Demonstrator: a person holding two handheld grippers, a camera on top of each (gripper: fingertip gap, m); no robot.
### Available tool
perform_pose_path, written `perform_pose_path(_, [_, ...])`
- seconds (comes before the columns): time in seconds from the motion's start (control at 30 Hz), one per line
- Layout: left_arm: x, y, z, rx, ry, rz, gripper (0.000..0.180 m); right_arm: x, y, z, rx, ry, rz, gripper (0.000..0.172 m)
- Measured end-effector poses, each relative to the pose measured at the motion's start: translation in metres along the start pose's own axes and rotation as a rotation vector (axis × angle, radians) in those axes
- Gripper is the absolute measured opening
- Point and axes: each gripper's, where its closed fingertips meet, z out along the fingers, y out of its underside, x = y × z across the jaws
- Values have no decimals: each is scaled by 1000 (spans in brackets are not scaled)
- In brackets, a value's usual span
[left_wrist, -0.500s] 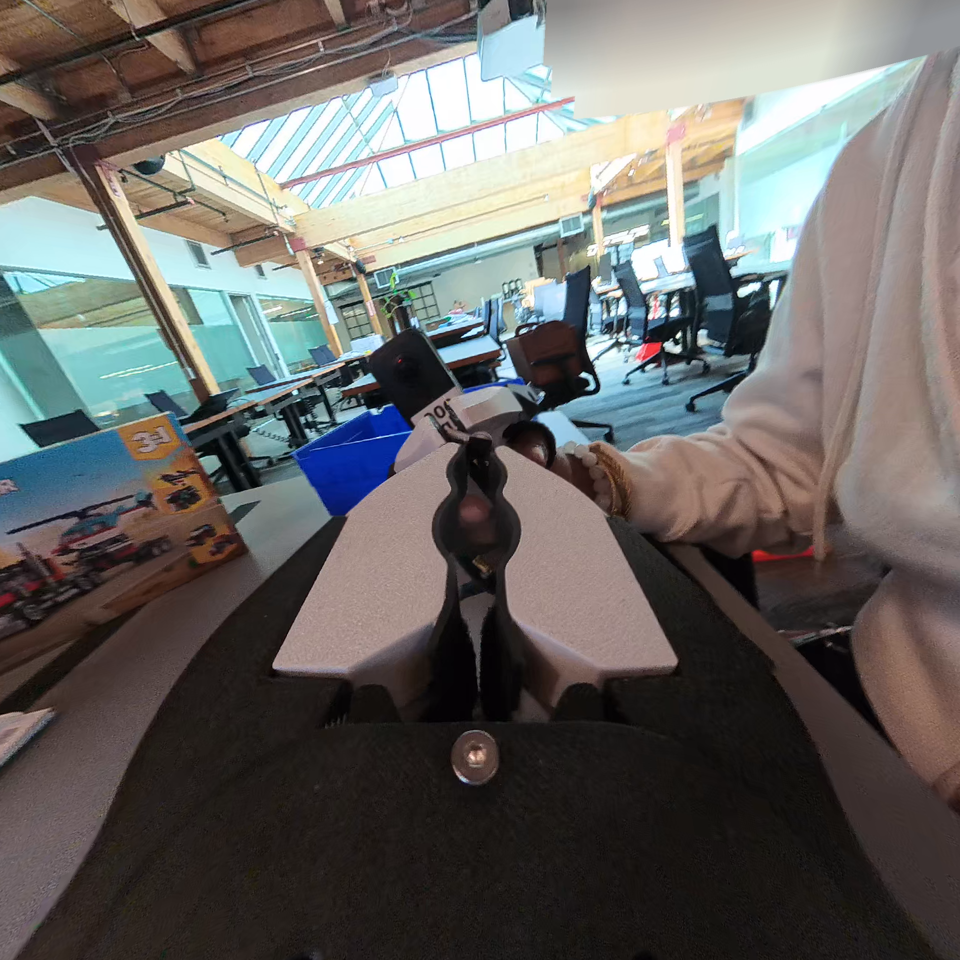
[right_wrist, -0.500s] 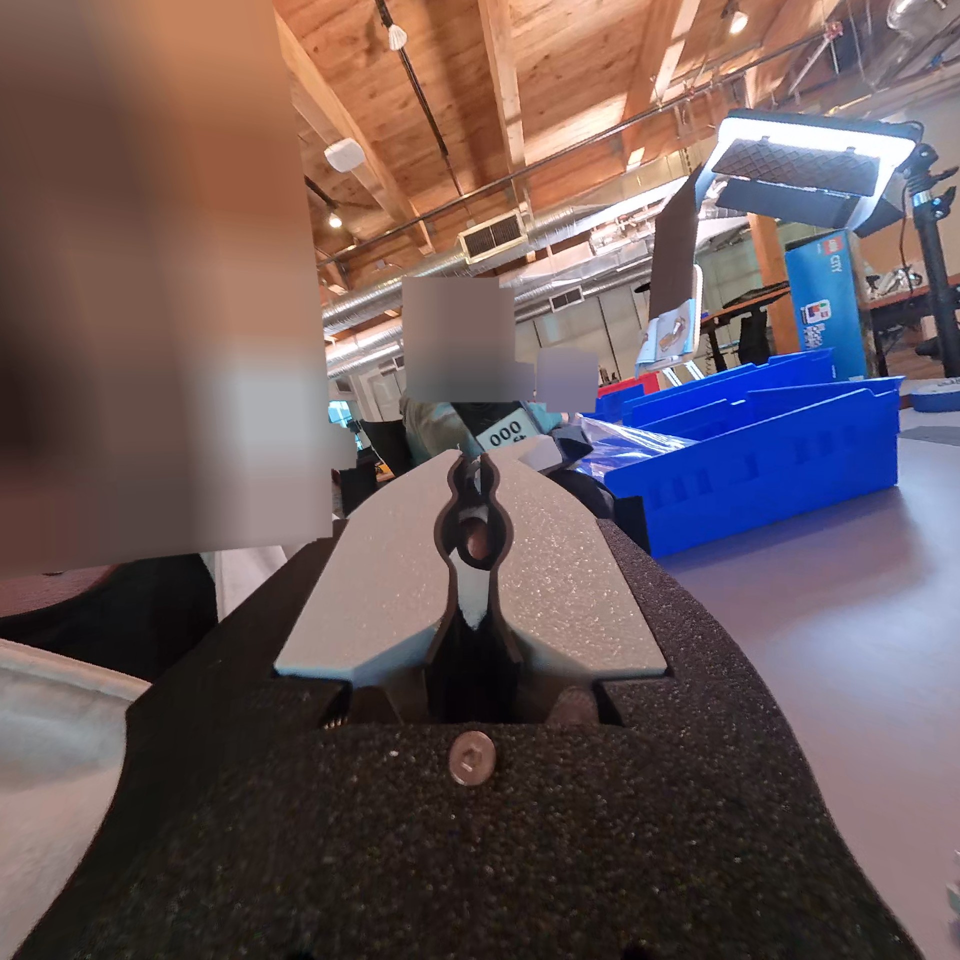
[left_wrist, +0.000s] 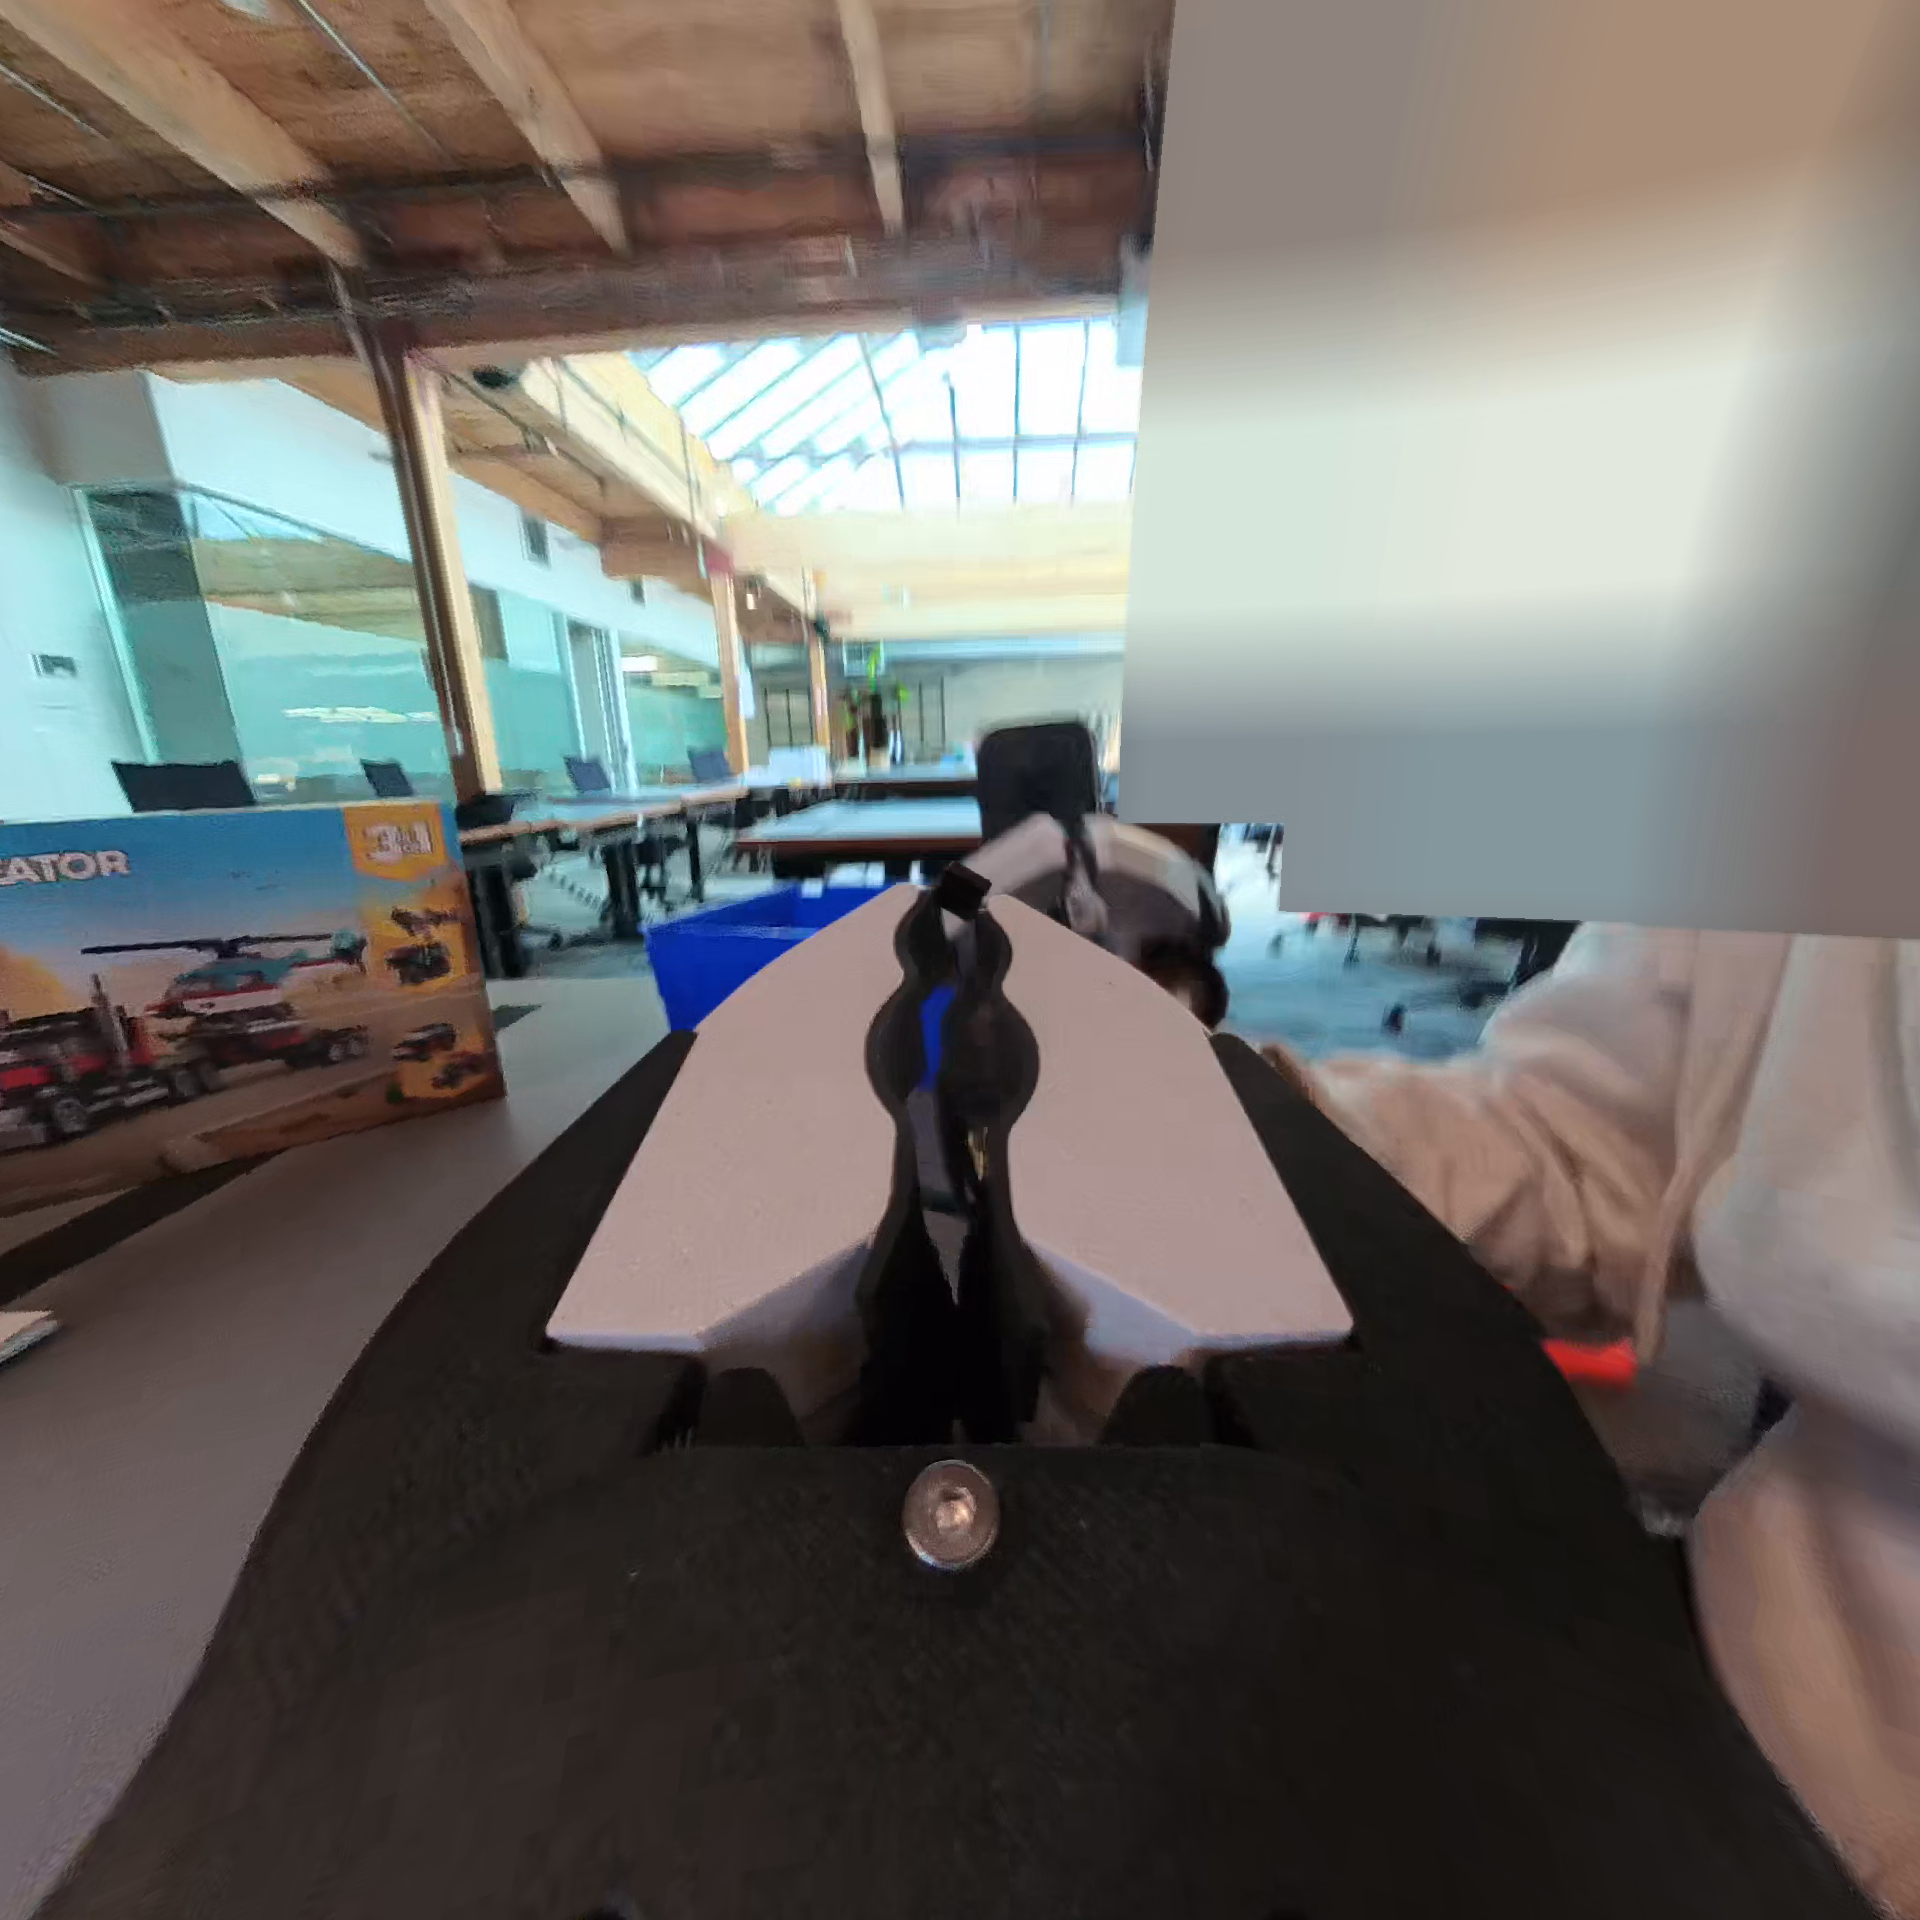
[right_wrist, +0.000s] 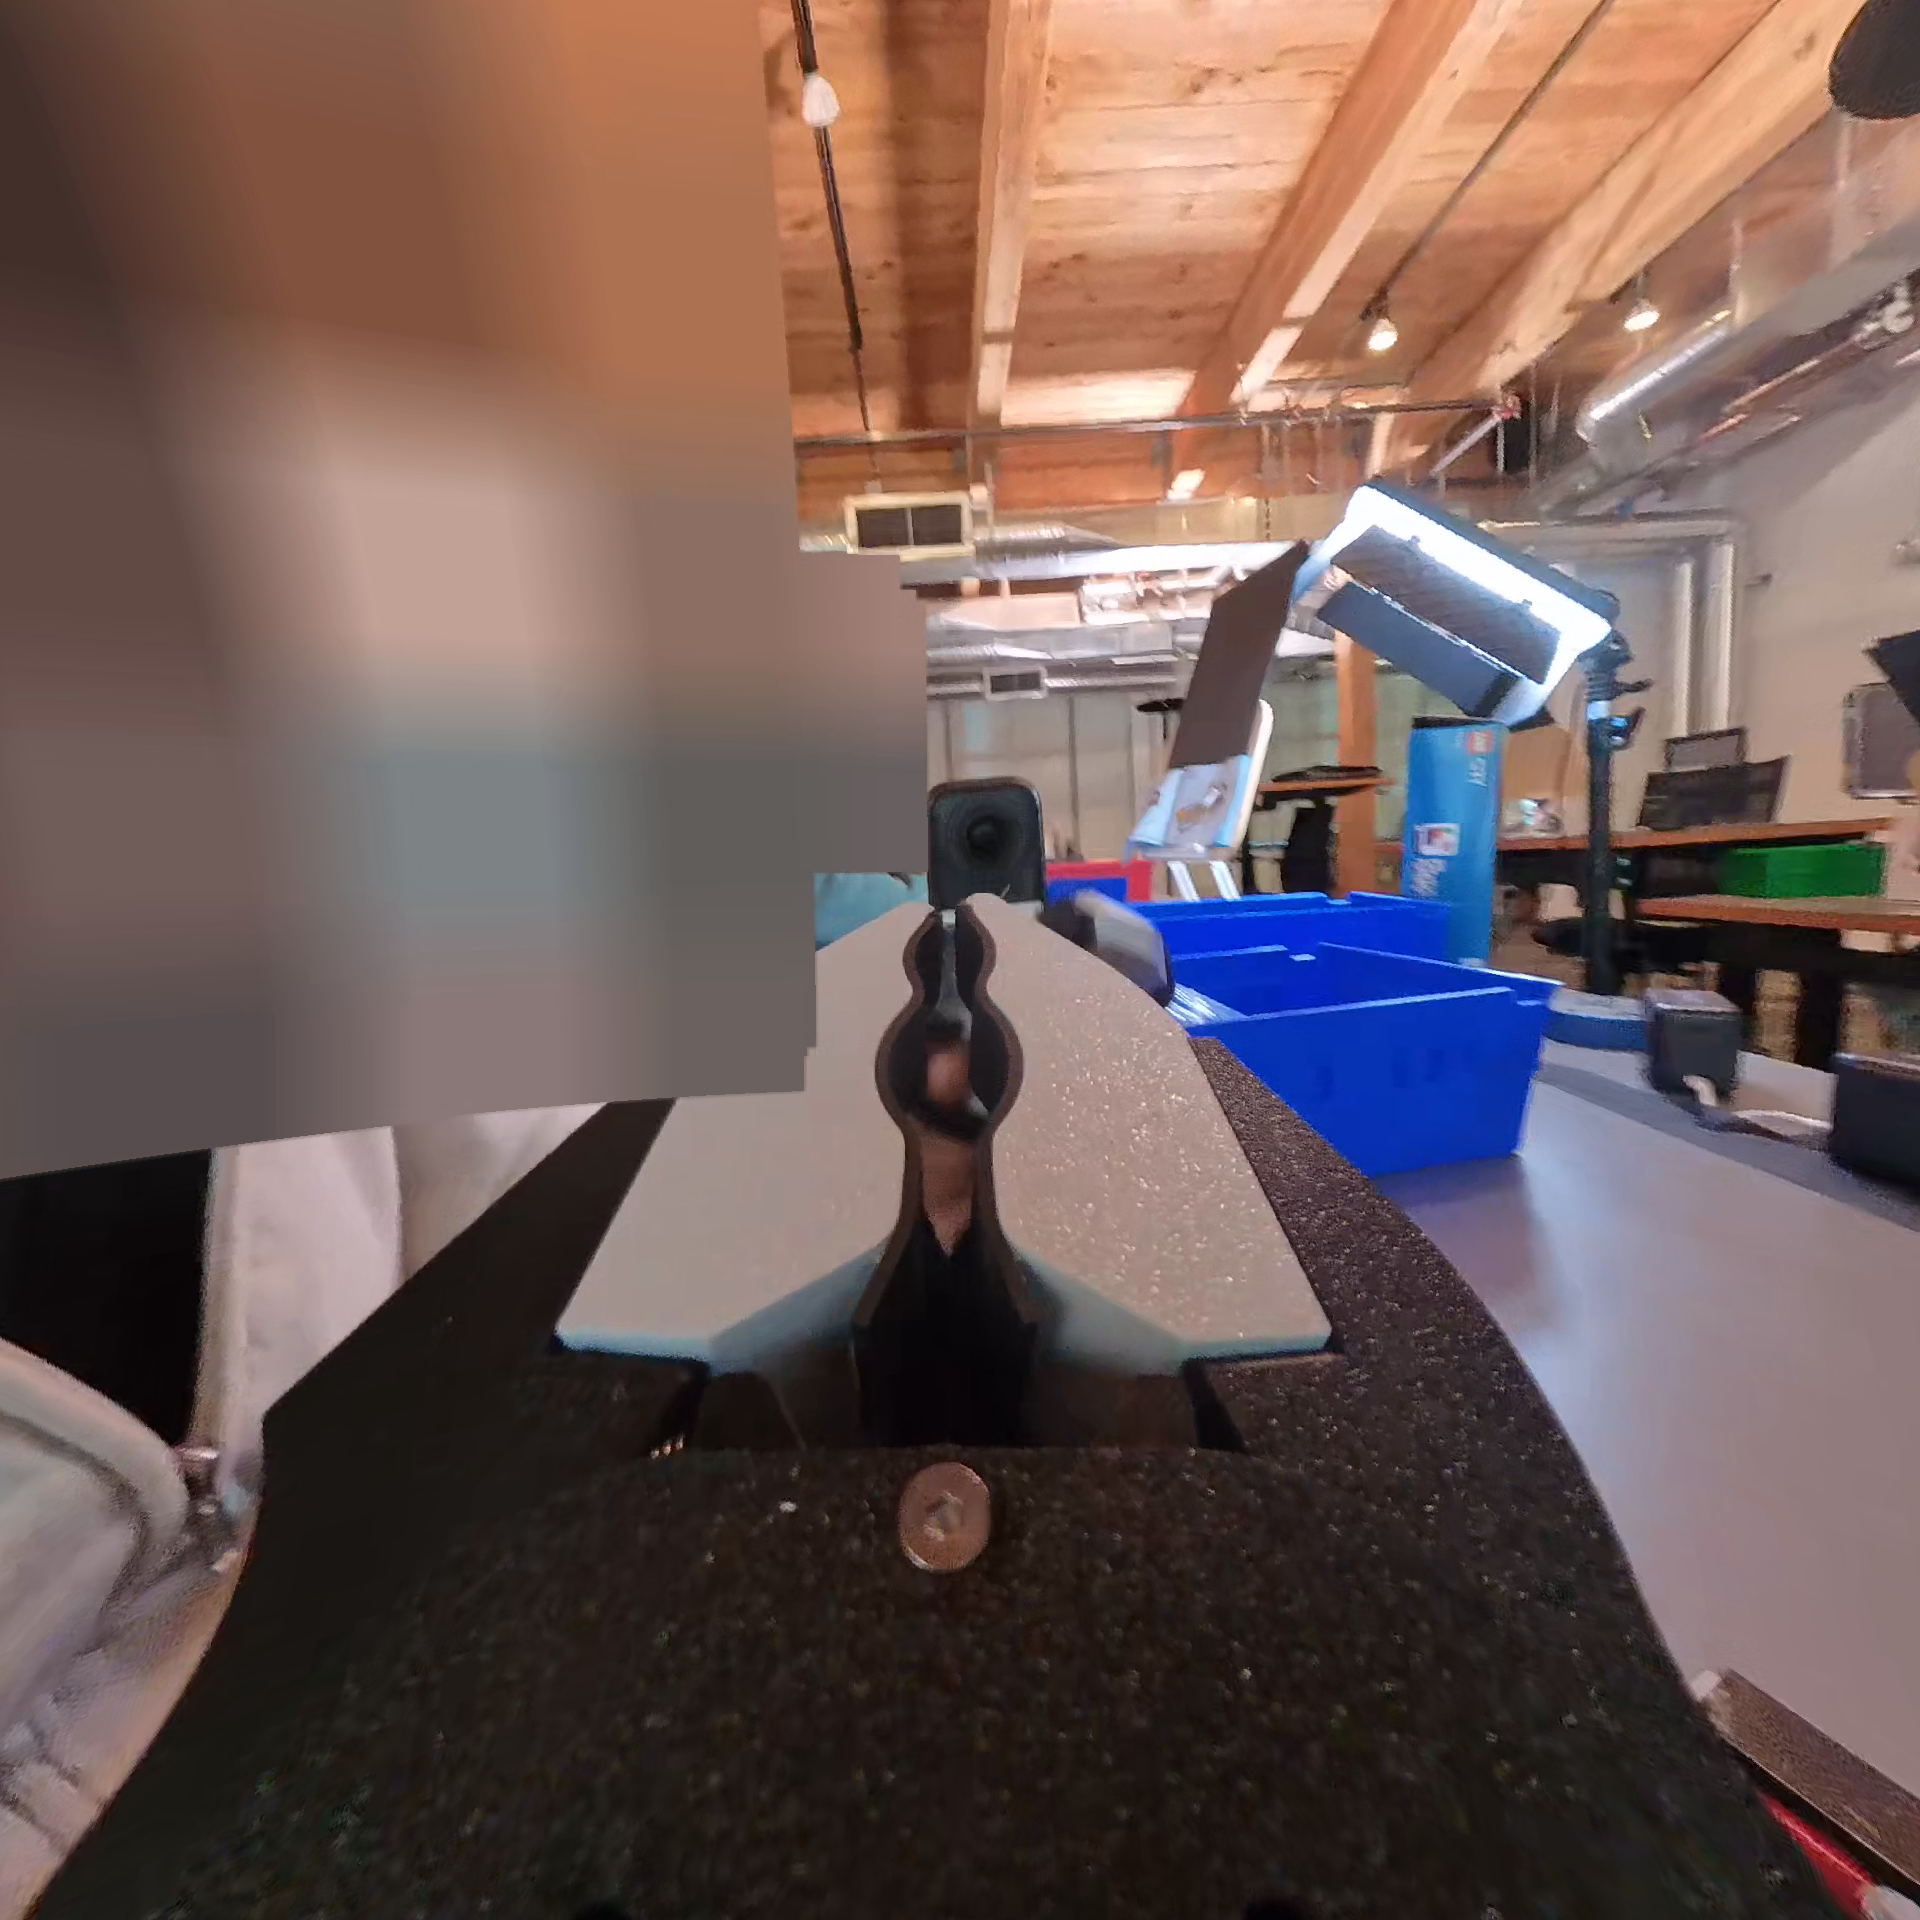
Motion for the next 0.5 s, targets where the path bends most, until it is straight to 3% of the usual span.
perform_pose_path(0.03, [-4, -10, -6, 54, 1, -38, 6, 3, 4, 1, -26, 27, -29, 2])
perform_pose_path(0.1, [-8, -23, -15, 100, -10, -31, 6, 0, 1, 1, -7, 11, -30, 2])
perform_pose_path(0.27, [-10, -18, -15, 38, -33, 39, 7, 9, -5, -6, 32, 42, 17, 2])
perform_pose_path(0.5, [-44, 19, -15, -232, -281, 173, 8, 23, -5, -13, 30, 126, 16, 2])
